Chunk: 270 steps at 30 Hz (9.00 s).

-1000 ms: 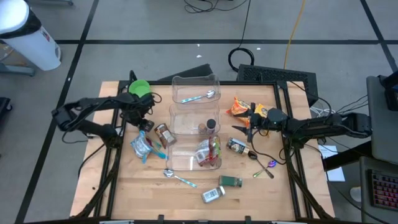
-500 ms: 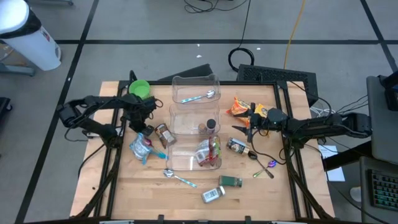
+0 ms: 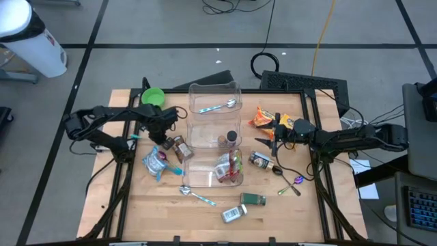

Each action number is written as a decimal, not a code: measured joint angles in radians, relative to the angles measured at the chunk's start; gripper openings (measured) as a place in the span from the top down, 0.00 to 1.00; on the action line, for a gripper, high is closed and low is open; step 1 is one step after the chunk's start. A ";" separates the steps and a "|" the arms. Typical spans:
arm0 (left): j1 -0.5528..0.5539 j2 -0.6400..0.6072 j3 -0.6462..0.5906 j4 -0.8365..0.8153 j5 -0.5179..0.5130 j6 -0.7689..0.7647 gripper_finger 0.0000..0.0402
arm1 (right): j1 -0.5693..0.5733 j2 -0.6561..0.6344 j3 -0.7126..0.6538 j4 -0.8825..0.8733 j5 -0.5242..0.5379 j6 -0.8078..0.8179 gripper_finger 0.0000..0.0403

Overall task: Pick & Place Food Item
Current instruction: Put the top blue spoon into the top transparent bin

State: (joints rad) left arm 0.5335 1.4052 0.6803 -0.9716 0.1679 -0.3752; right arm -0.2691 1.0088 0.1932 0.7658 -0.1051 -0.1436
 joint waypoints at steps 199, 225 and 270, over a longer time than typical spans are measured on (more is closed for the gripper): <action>-0.721 -0.006 0.089 1.625 -0.737 0.639 0.99 | 0.310 0.000 0.000 0.280 0.183 0.315 0.40; -0.098 0.109 0.581 0.645 -0.402 0.572 0.99 | 0.264 0.001 0.000 0.124 0.390 0.079 0.41; -0.017 0.762 1.276 -0.021 -0.303 0.556 0.99 | 0.251 0.002 0.000 0.053 0.391 0.156 0.51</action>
State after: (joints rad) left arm 0.5161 2.1674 1.9564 -0.9926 -0.1348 0.1804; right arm -0.0185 1.0103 0.1936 0.8185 0.2858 0.0123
